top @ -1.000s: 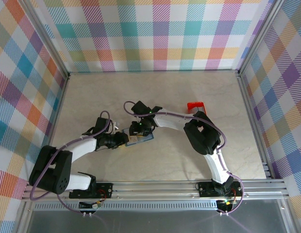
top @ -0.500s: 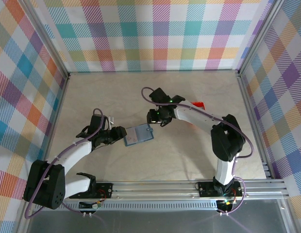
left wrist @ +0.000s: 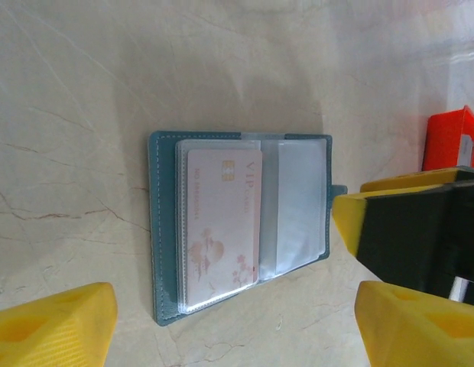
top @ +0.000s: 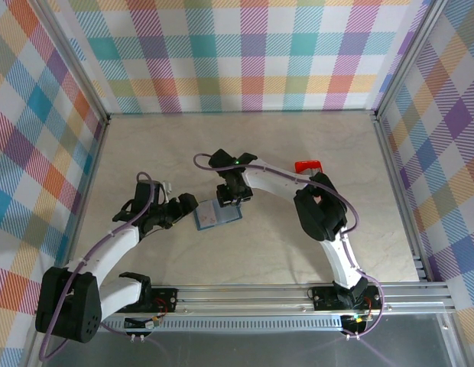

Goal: Put the credit cards into the card holder

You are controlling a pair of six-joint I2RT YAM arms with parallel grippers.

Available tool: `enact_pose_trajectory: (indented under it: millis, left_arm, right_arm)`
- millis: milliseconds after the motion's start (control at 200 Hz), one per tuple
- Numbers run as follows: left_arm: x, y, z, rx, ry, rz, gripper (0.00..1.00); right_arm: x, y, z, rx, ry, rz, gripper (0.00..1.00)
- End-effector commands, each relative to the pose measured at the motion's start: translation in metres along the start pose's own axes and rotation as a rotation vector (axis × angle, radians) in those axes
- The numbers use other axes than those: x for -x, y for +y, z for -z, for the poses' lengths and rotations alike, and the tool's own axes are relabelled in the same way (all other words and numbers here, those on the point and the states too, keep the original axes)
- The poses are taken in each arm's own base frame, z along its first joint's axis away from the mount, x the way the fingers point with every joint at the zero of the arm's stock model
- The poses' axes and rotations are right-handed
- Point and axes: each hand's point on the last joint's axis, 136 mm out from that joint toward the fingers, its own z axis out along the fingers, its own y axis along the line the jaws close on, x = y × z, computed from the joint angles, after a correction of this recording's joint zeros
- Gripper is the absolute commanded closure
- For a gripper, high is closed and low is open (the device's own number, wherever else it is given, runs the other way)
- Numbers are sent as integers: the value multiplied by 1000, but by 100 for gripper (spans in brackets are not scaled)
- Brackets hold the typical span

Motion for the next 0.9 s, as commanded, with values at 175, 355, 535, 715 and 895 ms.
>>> enact_pose_trajectory:
  millis: [175,355,535,715,895]
  left_arm:
    - [-4,8,6,9,3,34,19]
    - [-4,8,6,9,2,33,19]
    - [-5,10,5,8,4,40,19]
    - [-6,7,4,-11,10,40,21]
    - [-7,-2,-2,-53,30,46,26]
  right_arm:
    - [-1,-22,-5,-133,3,32,51]
    - [-7,-33,-1,-144,-9,13,60]
    - [-14,-41,-1,-142,-2,-7,65]
    - [-16,-51,6,-142,-26,-35,89]
    - [-27,-71,14,-136,-29,-80,100]
